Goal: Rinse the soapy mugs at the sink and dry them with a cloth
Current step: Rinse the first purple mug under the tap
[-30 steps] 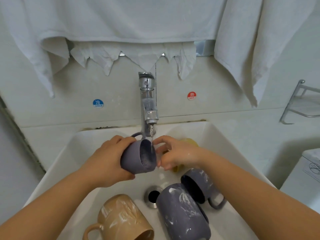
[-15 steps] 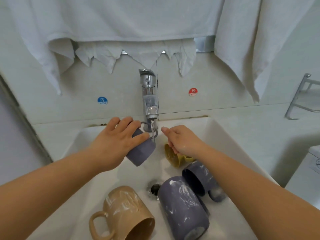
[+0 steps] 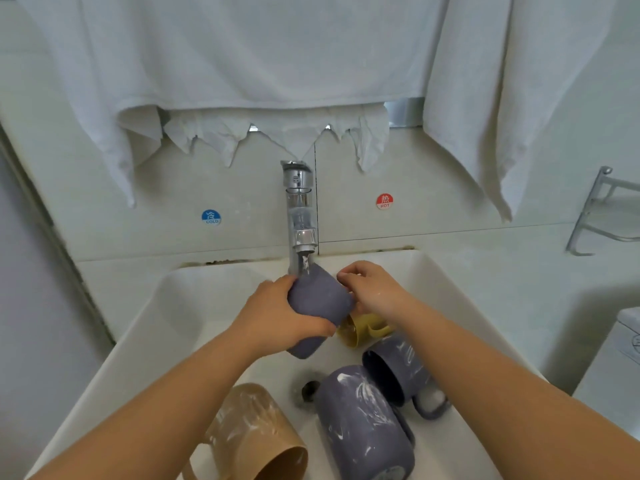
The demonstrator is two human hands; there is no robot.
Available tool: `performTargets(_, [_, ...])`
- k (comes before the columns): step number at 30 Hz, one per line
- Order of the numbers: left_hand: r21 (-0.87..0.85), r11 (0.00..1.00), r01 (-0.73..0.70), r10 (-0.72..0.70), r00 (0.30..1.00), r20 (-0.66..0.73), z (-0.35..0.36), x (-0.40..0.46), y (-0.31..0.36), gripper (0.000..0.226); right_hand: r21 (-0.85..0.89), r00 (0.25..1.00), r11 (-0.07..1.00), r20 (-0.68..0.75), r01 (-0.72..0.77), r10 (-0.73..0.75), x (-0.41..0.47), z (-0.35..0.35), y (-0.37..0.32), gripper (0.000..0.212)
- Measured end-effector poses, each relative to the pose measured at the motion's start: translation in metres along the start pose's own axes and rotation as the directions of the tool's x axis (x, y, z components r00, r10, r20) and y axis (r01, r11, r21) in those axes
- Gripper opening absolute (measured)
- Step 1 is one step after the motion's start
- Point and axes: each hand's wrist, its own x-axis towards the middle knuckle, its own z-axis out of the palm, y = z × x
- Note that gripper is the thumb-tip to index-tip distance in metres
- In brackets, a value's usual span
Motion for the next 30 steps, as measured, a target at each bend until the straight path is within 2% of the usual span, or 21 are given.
performTargets(2, [-0.253,0.960,0.118,-0.089,0.989,0.121,0.001,0.000,0.001,0.047,0.001,1.000,1.000,-0.006,-0.006,0.006,0.001,-0.001,0.001,0.013])
performTargets(3, [-0.347,0.920,0.182,-0.124,0.976,0.181,0.001,0.000,-0.001,0.044,0.024,1.000,1.000,-0.007,-0.006,0.006,0.002,-0.001,0.002,0.015])
performTargets(6, [-0.514,0.807,0.291,-0.152,0.943,0.295,-0.002,-0.004,-0.007,0.060,0.070,1.000,0.998,-0.015,-0.006,0.007,0.003,-0.003,0.001,0.018])
performTargets(9, [-0.673,0.652,0.351,-0.165,0.931,0.326,-0.008,-0.006,-0.013,0.053,0.070,0.999,0.997,-0.029,-0.012,0.014,0.002,-0.005,0.001,0.017])
performTargets(14, [-0.803,0.425,0.418,-0.198,0.909,0.368,-0.005,-0.009,-0.018,0.059,0.051,0.999,0.999,-0.036,-0.017,0.019,0.002,-0.006,0.002,0.016])
performTargets(18, [-0.853,0.308,0.421,-0.206,0.905,0.372,-0.001,-0.011,-0.016,0.052,0.030,0.999,0.999,-0.027,-0.032,0.033,0.002,-0.005,0.001,0.014])
performTargets(23, [-0.857,0.296,0.421,-0.241,0.902,0.359,0.006,-0.012,-0.015,0.047,0.005,0.999,1.000,-0.027,-0.021,0.021,0.002,-0.005,0.003,0.012])
performTargets(25, [-0.842,0.327,0.430,-0.271,0.896,0.352,0.010,-0.012,-0.012,0.044,-0.003,0.999,1.000,-0.033,-0.015,0.015,0.003,-0.005,0.005,0.010])
performTargets(27, [-0.807,0.422,0.413,-0.279,0.906,0.319,0.013,-0.012,-0.009,0.042,-0.010,0.999,1.000,-0.037,-0.012,0.011,0.003,-0.005,0.006,0.010])
performTargets(30, [-0.691,0.662,0.291,-0.232,0.956,0.180,0.017,-0.011,-0.005,0.050,-0.003,0.999,1.000,-0.034,-0.005,0.005,0.004,-0.005,0.006,0.010])
